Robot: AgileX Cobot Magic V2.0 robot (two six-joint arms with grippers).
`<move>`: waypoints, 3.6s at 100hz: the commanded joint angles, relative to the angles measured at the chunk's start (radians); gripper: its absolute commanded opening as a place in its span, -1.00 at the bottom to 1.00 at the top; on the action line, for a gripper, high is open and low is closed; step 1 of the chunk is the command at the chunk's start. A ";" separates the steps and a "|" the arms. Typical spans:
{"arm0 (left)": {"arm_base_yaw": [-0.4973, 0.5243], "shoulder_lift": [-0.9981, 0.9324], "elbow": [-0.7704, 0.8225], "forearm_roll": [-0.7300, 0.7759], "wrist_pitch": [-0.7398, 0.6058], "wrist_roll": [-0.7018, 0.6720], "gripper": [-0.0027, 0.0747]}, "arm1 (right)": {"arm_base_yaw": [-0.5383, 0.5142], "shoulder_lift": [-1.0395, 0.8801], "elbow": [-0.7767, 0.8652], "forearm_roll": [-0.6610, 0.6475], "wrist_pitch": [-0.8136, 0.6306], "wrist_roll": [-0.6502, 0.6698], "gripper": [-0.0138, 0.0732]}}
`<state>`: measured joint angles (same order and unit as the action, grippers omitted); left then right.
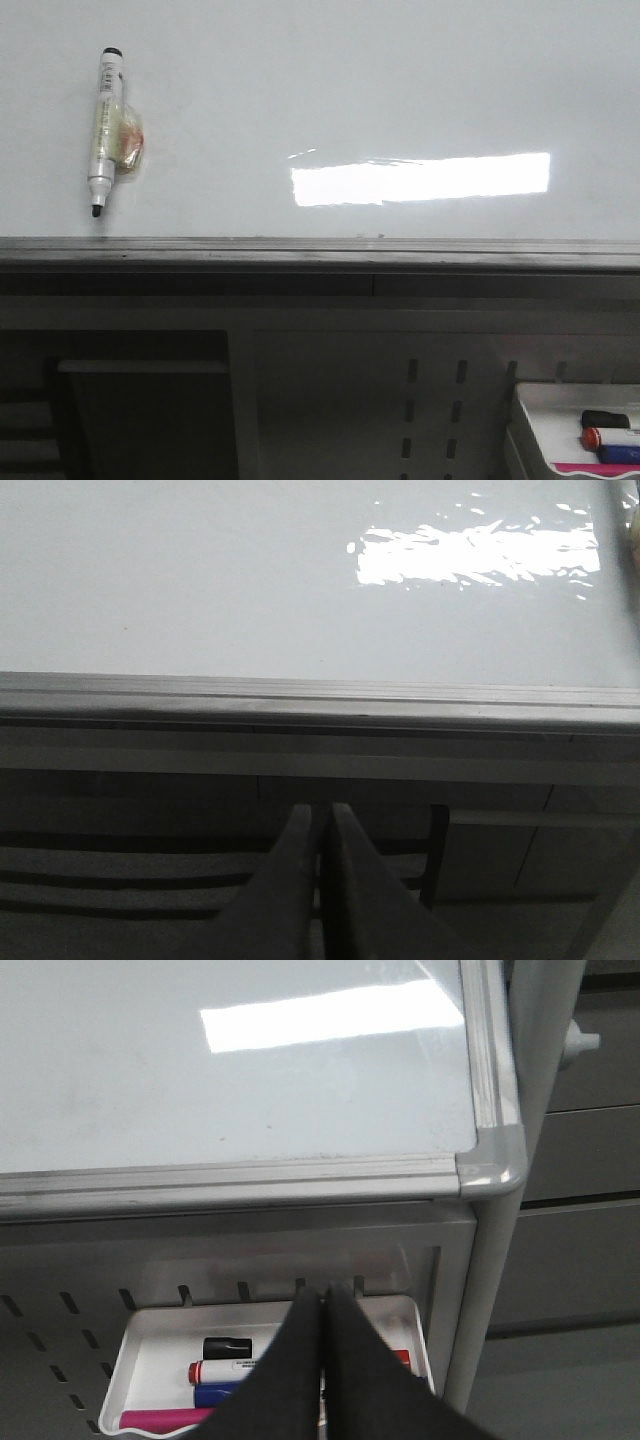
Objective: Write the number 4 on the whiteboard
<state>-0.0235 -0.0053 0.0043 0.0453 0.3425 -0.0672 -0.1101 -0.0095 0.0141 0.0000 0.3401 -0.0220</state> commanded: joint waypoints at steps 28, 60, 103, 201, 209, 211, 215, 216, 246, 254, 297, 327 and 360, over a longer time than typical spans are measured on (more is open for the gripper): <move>0.003 -0.026 0.033 -0.007 -0.051 -0.002 -0.98 | -0.006 -0.016 0.019 -0.007 -0.021 -0.005 -0.83; 0.003 -0.026 0.033 -0.007 -0.051 -0.002 -0.98 | -0.006 -0.016 0.019 -0.007 -0.021 -0.005 -0.83; 0.003 -0.026 0.033 0.031 -0.067 -0.002 -0.98 | -0.006 -0.016 0.019 -0.007 -0.029 -0.005 -0.83; 0.003 -0.018 0.032 -0.021 -0.239 -0.002 -0.98 | -0.006 0.005 -0.019 0.049 -0.231 -0.005 -0.83; 0.007 0.003 0.016 -0.021 -0.250 -0.002 -0.98 | -0.006 0.044 -0.045 0.080 -0.197 -0.005 -0.83; 0.008 0.012 0.009 -0.021 -0.245 -0.002 -0.98 | -0.006 0.059 -0.052 0.089 -0.197 -0.005 -0.83; 0.010 0.035 -0.007 -0.025 -0.238 -0.002 -0.99 | -0.006 0.093 -0.068 0.114 -0.195 -0.005 -0.83; 0.010 0.039 -0.010 -0.027 -0.235 -0.002 -0.98 | -0.006 0.099 -0.072 0.123 -0.195 -0.005 -0.83; 0.011 0.257 -0.194 -0.053 -0.213 -0.002 -0.98 | 0.010 0.325 -0.294 0.167 0.021 -0.005 -0.83; 0.011 0.290 -0.205 -0.053 -0.216 -0.002 -0.98 | 0.010 0.325 -0.293 0.167 -0.037 -0.005 -0.83; 0.006 0.435 -0.188 -0.147 -0.539 -0.002 0.27 | 0.014 0.325 -0.292 0.167 -0.077 -0.005 -0.83; -0.248 0.713 -0.257 0.009 -0.657 -0.002 0.23 | 0.014 0.325 -0.292 0.167 -0.075 -0.005 -0.83; -0.513 1.108 -0.374 -0.141 -0.834 -0.004 0.23 | 0.014 0.325 -0.292 0.167 -0.077 -0.005 -0.83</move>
<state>-0.5050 1.0341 -0.3174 -0.0388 -0.3586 -0.0672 -0.0958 0.2998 -0.2423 0.1624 0.3434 -0.0220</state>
